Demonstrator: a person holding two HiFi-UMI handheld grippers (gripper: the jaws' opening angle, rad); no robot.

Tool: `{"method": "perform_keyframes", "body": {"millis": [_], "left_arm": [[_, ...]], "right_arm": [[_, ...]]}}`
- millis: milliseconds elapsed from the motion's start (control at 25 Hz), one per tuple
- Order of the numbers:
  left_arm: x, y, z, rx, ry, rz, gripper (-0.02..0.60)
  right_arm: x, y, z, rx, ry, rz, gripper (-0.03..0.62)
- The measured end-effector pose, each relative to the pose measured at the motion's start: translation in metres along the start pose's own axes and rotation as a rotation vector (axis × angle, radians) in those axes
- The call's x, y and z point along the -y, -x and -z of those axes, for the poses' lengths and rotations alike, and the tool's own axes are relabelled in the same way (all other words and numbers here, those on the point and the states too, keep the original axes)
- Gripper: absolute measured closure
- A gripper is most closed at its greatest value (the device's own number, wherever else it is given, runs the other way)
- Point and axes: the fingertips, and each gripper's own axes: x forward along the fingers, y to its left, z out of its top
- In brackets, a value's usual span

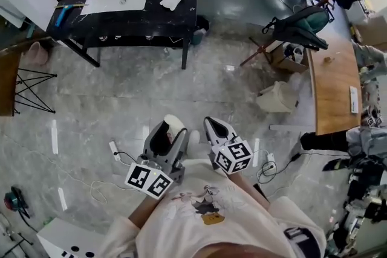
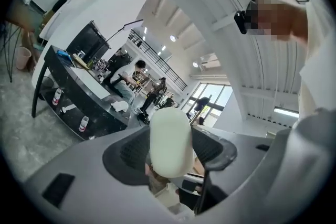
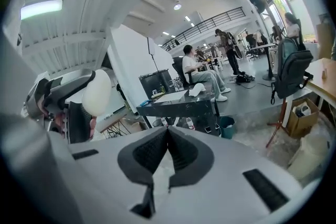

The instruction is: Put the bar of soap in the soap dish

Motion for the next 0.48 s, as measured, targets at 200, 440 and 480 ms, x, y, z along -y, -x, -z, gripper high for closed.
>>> {"method": "perform_keyframes", "body": {"millis": [200,440,480], "left_arm": [[-0.011,0.046,0.015,0.002,0.05,-0.011,0.322],[-0.021,0.054,0.025,-0.038,0.05,-0.005,0.322],[-0.022,0.052,0.029,-0.05,0.041,-0.006,0.322]], "right_arm": [[-0.035,0.005,0.028,-0.004,0.016,-0.001,0.588],[-0.033,0.008,0.05,-0.002,-0.034,0.06,0.588],[-0.031,0.01,0.05,0.001,-0.047,0.067,0.588]]}}
